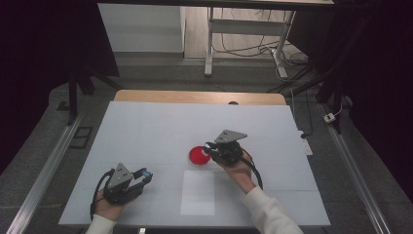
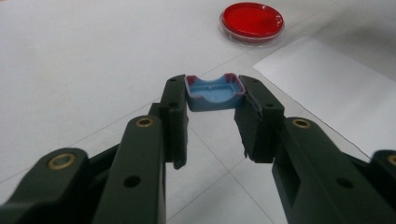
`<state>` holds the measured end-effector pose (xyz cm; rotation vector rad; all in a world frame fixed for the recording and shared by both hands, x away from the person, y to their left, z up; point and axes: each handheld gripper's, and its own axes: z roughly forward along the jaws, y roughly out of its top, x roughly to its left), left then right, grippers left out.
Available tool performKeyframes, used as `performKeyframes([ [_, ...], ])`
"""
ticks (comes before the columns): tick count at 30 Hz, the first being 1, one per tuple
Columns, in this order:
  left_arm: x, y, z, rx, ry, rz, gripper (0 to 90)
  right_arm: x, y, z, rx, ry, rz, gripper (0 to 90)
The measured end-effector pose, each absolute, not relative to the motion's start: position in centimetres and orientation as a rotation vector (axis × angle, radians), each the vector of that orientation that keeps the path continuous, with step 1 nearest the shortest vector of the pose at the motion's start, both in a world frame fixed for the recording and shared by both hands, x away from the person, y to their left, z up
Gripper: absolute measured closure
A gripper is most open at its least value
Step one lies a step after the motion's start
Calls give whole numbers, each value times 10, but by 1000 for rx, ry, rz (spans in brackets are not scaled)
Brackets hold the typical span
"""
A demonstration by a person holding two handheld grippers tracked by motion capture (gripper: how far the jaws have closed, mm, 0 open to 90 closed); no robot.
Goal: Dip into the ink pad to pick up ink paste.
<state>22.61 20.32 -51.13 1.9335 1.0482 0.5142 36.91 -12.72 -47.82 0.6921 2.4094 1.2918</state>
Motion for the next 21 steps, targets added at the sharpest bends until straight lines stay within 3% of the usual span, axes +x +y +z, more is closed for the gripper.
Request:
performKeyframes([
  [21, 227, 204, -511, 1934, 1049, 519, 653, 359, -136, -468, 695, 2403, 1369, 753],
])
